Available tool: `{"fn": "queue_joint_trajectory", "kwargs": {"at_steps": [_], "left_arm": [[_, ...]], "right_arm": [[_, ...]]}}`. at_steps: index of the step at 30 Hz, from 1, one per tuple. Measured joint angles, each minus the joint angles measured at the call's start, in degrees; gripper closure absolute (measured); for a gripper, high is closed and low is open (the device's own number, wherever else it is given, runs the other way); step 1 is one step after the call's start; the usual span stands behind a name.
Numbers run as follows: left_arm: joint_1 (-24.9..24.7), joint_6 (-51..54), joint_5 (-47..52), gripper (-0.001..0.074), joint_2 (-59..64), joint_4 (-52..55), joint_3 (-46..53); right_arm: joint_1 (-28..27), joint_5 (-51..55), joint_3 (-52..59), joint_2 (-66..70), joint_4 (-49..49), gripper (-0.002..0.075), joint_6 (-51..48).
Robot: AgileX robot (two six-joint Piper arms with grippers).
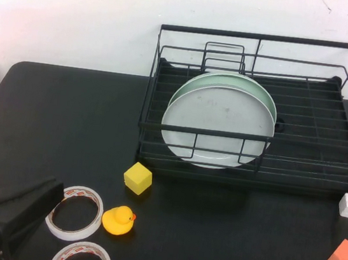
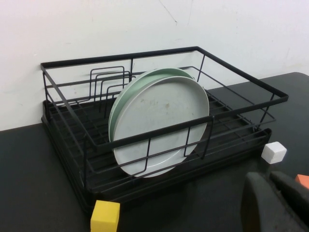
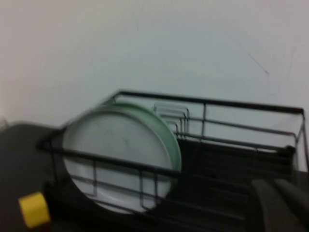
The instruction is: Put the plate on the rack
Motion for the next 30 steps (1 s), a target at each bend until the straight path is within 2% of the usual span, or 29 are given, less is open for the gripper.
{"fn": "queue_joint_trajectory", "kwargs": {"at_steps": [2, 4, 9, 12, 15, 20, 27, 30], "left_arm": [[0.0, 0.0, 0.0, 0.0736, 0.0, 0.0, 0.0], [0.0, 0.0, 0.0, 0.0736, 0.0, 0.0, 0.0], [0.0, -0.13, 0.0, 0.0736, 0.0, 0.0, 0.0], [0.0, -0.13, 0.0, 0.0736, 0.0, 0.0, 0.0], [0.0, -0.13, 0.0, 0.0736, 0.0, 0.0, 0.0], [0.0, -0.13, 0.0, 0.0736, 0.0, 0.0, 0.0], [0.0, -0.13, 0.0, 0.0737, 0.0, 0.0, 0.0], [0.0, -0.13, 0.0, 0.0737, 0.0, 0.0, 0.0]], "right_arm": [[0.0, -1.54, 1.79, -1.92, -8.2, 0.0726, 4.53], [-0.28, -3.41, 3.91, -4.36, -21.49, 0.0726, 15.42], [-5.73, 1.71, 9.34, -12.79, -65.49, 0.0726, 69.08], [-10.75, 9.79, 11.29, -18.07, -82.66, 0.0726, 86.12], [-15.33, 14.1, 13.0, -22.43, -89.22, 0.0726, 90.37], [-19.33, 15.01, 15.64, -23.39, -91.6, 0.0726, 92.14], [-19.19, 15.12, 15.64, -23.39, -89.15, 0.0726, 92.63], [-16.95, 15.23, 15.64, -23.39, -88.69, 0.0726, 94.18]]}}
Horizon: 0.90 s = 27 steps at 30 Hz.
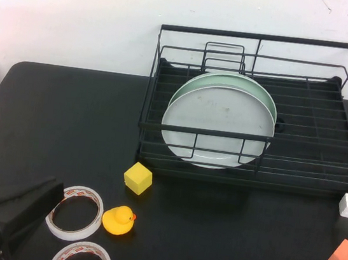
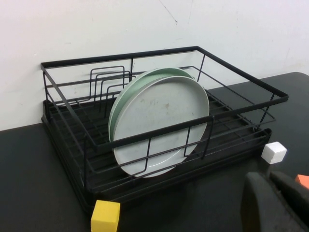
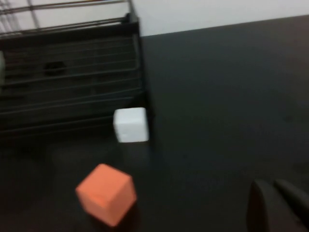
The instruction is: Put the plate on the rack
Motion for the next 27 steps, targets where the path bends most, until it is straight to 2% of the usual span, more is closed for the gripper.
{"fn": "queue_joint_trajectory", "kwargs": {"at_steps": [5, 27], "left_arm": [[0.0, 0.0, 0.0, 0.0737, 0.0, 0.0, 0.0], [0.0, 0.18, 0.1, 0.0737, 0.0, 0.0, 0.0]], "right_arm": [[2.9, 0.09, 0.0, 0.0, -1.39, 0.0727, 2.89], [3.16, 0.9, -0.1, 0.0, -3.12, 0.0727, 2.89]]}}
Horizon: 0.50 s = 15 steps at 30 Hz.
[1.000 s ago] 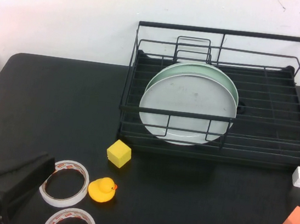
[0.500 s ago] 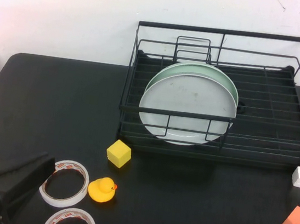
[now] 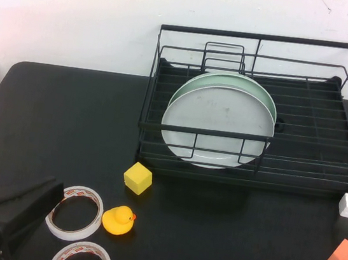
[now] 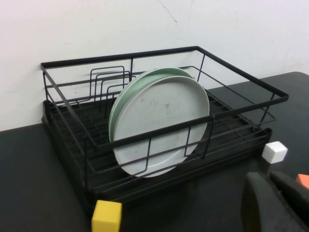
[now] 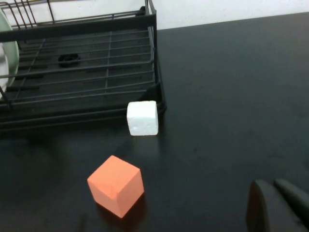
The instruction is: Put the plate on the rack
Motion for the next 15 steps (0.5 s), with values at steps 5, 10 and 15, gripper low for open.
{"fn": "queue_joint_trajectory", "kwargs": {"at_steps": [5, 10, 15], "left_arm": [[0.0, -2.27, 2.64, 0.0737, 0.0, -0.5, 0.0], [0.0, -13.01, 7.44, 0.0737, 0.0, -5.01, 0.0], [1.14, -14.11, 9.33, 0.0737, -0.11, -10.02, 0.0]], "right_arm": [[0.0, 0.0, 0.0, 0.0, 0.0, 0.0728, 0.0], [0.0, 0.0, 0.0, 0.0, 0.0, 0.0728, 0.0], [0.0, 0.0, 0.0, 0.0, 0.0, 0.0728, 0.0]]}}
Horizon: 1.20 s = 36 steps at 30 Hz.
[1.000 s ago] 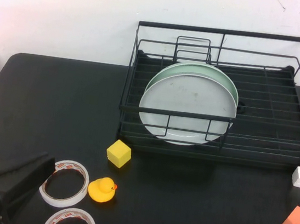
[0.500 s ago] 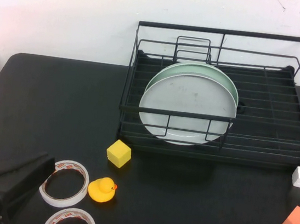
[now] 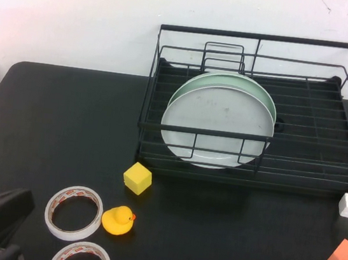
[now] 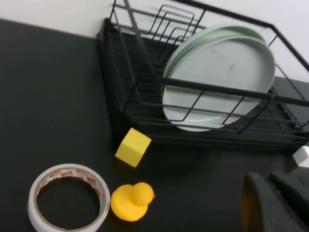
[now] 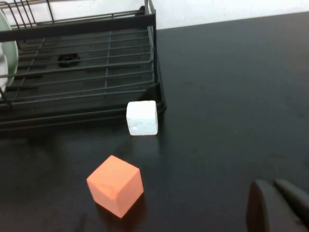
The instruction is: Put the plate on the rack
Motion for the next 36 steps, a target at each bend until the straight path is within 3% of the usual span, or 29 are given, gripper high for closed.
{"fn": "queue_joint_trajectory", "kwargs": {"at_steps": [7, 14, 22, 30, 36], "left_arm": [[8.58, 7.96, -13.11, 0.0736, 0.0, -1.01, 0.0], [22.65, 25.13, -39.51, 0.0736, 0.0, -5.53, 0.0], [41.82, 49.68, -55.1, 0.0737, -0.39, -21.83, 2.48], [62.46, 67.3, -71.48, 0.0736, -7.96, -42.95, 14.06], [74.46, 75.14, -73.68, 0.0736, -18.93, -55.32, 21.9]], "right_arm": [[0.0, 0.08, 0.0, 0.0, 0.0, 0.0728, 0.0], [0.0, 0.08, 0.0, 0.0, 0.0, 0.0728, 0.0], [0.0, 0.08, 0.0, 0.0, 0.0, 0.0728, 0.0], [0.04, 0.08, 0.0, 0.0, 0.0, 0.0728, 0.0], [0.04, 0.12, 0.0, 0.0, 0.0, 0.0728, 0.0]]}}
